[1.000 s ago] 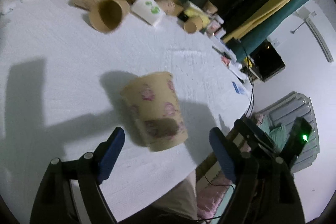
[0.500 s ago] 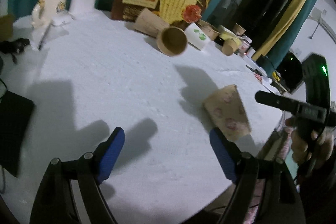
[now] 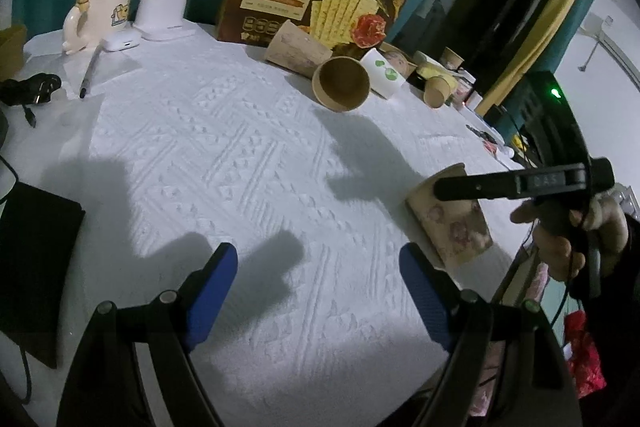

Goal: Flip cup upright

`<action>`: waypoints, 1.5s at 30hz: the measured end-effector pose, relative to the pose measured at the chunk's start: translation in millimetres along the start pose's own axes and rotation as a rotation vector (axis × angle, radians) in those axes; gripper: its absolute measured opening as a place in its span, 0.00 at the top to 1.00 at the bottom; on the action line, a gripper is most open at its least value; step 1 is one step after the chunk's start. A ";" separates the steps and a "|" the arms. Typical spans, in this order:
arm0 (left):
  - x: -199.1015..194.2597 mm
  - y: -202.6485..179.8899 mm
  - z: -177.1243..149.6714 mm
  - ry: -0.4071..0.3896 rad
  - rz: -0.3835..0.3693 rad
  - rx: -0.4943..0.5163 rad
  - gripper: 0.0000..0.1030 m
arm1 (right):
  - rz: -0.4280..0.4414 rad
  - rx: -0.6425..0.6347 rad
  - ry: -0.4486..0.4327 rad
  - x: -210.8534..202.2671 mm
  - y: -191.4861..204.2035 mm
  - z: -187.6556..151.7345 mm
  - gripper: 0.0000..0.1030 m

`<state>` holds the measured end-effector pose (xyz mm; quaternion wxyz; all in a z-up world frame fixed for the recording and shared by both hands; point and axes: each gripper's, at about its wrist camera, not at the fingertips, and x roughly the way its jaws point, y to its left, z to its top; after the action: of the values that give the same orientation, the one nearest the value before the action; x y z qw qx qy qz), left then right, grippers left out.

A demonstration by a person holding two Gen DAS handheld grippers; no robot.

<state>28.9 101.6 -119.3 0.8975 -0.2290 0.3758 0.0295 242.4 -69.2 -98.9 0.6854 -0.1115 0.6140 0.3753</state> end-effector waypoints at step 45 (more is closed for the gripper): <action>10.3 -26.7 0.6 0.034 0.013 0.040 0.19 | -0.319 -0.164 -0.613 -28.2 8.7 -53.3 0.39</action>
<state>42.6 76.7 -115.7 0.8952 -0.2088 0.3931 0.0240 197.4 -106.4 -81.9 0.8766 -0.1426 0.3226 0.3275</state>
